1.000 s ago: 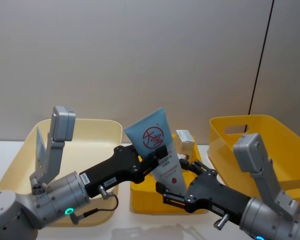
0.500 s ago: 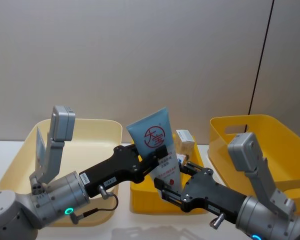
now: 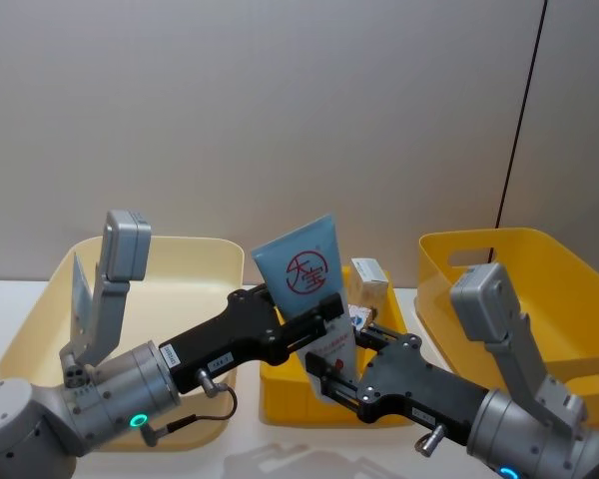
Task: Bimanual collaborative sorting of washing and personal care products
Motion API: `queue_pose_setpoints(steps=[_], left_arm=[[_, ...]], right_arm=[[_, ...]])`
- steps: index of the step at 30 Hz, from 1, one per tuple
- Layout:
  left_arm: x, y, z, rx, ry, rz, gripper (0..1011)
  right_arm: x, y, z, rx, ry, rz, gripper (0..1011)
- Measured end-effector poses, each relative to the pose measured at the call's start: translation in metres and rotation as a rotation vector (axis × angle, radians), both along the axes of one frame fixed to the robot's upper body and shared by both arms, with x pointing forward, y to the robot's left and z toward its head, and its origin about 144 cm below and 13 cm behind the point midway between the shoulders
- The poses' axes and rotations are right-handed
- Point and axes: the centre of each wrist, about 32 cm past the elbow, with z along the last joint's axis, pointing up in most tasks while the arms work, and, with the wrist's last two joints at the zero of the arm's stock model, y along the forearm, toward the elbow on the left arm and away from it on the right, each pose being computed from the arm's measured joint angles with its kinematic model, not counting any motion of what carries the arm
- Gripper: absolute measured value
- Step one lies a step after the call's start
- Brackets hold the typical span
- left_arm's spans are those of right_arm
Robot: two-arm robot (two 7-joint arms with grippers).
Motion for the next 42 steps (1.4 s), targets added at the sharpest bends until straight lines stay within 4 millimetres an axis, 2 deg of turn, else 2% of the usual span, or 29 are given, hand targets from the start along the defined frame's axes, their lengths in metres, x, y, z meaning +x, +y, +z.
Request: queue_pose_setpoints(steps=[6,7,10,11,12,14,42], left_arm=[[0.0,0.0,0.0,0.0,0.0,0.0,757],[0.0,0.0,0.0,0.0,0.0,0.0,811],[0.0,0.0,0.0,0.0,0.0,0.001,853],[0.0,0.0,0.0,0.0,0.0,0.001,923],[0.0,0.0,0.0,0.0,0.0,0.001,923],[0.0,0.0,0.0,0.0,0.0,0.001,994],[0.0,0.0,0.0,0.0,0.0,0.001,1003]], right_arm=[[0.0,0.0,0.0,-0.001,0.0,-0.002,538],[0.0,0.0,0.0,-0.001,0.0,-0.004,535],[0.0,-0.001,-0.001,-0.001,-0.001,-0.014,524],[0.0,-0.001,-0.001,-0.001,-0.002,-0.024,514],[-0.001,-0.002,-0.001,-0.001,-0.003,-0.035,514],[-0.001,-0.004,-0.001,-0.002,-0.006,-0.057,510],[-0.001,-0.046,0.002,0.026,-0.121,-0.439,510]])
